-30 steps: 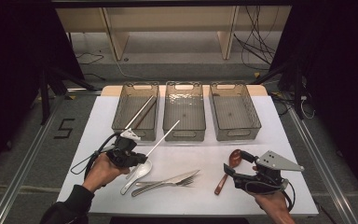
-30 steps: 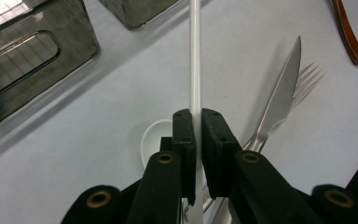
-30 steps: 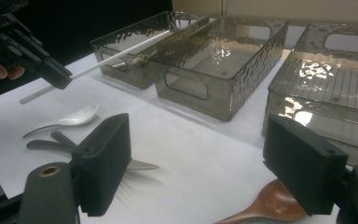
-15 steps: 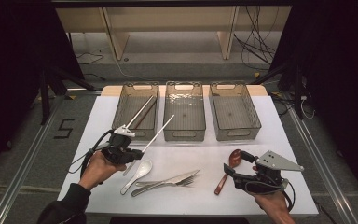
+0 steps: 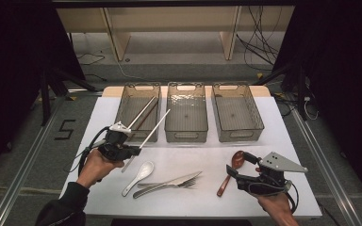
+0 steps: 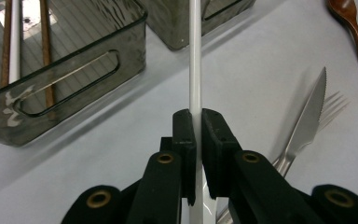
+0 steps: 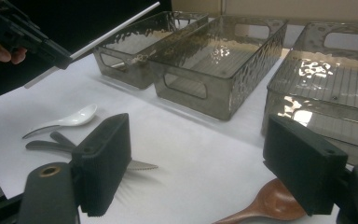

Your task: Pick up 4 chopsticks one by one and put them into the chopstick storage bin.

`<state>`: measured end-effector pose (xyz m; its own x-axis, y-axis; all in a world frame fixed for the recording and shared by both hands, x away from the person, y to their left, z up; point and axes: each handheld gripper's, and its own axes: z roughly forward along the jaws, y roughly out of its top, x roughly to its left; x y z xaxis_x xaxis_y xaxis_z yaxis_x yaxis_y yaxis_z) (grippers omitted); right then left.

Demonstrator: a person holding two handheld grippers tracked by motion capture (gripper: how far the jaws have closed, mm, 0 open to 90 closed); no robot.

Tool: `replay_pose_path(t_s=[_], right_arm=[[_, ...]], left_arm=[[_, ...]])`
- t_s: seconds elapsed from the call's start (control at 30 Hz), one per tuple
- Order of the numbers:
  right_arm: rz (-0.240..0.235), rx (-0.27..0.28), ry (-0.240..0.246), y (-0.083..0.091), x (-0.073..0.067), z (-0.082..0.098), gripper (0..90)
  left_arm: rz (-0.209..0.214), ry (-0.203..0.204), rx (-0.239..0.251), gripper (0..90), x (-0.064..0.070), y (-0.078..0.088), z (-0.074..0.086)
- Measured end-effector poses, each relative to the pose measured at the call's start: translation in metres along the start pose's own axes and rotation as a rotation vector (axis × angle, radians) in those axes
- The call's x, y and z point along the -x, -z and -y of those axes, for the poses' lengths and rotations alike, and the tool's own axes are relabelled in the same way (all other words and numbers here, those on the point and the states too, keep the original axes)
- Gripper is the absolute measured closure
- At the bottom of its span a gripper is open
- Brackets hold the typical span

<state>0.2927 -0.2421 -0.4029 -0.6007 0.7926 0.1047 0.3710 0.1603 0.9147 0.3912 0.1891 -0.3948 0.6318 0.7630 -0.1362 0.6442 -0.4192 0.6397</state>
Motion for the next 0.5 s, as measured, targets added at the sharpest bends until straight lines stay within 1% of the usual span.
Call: replay_pose_path(t_s=[0.37,0.4,0.5], right_arm=[[0.000,-0.003,0.000,0.000,0.000,0.000,24.2],[0.000,-0.003,-0.001,0.000,0.000,0.000,24.2],[-0.002,-0.003,0.003,-0.002,0.000,0.000,24.2]], left_arm=[[-0.027,0.032,0.044,83.9,-0.015,0.005,-0.006],[-0.028,0.039,0.049,83.9,-0.016,0.005,-0.006],[-0.032,0.041,0.060,83.8,-0.019,0.007,-0.007]])
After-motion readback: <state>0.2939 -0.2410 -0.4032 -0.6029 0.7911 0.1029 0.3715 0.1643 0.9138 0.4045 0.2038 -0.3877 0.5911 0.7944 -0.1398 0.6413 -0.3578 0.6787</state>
